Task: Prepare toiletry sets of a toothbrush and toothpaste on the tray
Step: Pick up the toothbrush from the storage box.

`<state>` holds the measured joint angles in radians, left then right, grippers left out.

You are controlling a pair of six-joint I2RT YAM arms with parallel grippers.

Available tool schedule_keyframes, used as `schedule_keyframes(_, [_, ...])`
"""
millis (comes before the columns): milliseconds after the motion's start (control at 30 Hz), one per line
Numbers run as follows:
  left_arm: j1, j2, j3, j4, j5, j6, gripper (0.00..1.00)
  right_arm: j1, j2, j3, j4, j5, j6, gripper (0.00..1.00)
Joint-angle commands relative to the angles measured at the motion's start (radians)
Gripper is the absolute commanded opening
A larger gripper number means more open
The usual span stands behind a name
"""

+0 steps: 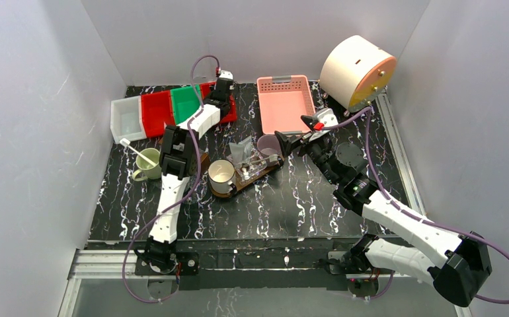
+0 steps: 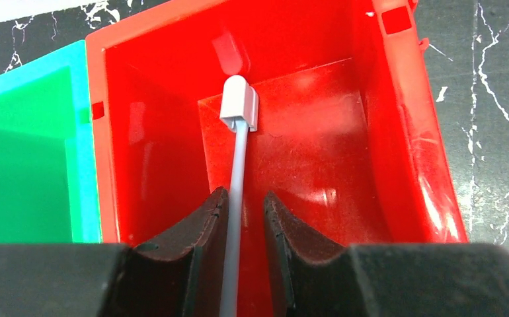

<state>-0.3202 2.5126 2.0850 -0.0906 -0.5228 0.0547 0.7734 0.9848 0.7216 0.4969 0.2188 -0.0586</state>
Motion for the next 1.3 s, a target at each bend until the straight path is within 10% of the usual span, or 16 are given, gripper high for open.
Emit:
schedule_keyframes(0, [0.001,0.024,0.036,-0.028,-0.048,0.011,0.24,-0.002,-0.001,-0.004,0.045,0.013,-0.014,0.99])
schedule_keyframes(667, [-0.013,-0.063,0.029,0.016,0.029,-0.046,0.02,-0.002,-0.008,-0.002,0.041,0.011,-0.015,0.99])
schedule_keyframes(1267, [-0.014,-0.553,-0.453,0.477,0.285,-0.216,0.00,-0.002,-0.011,0.018,0.021,-0.031,0.031,0.99])
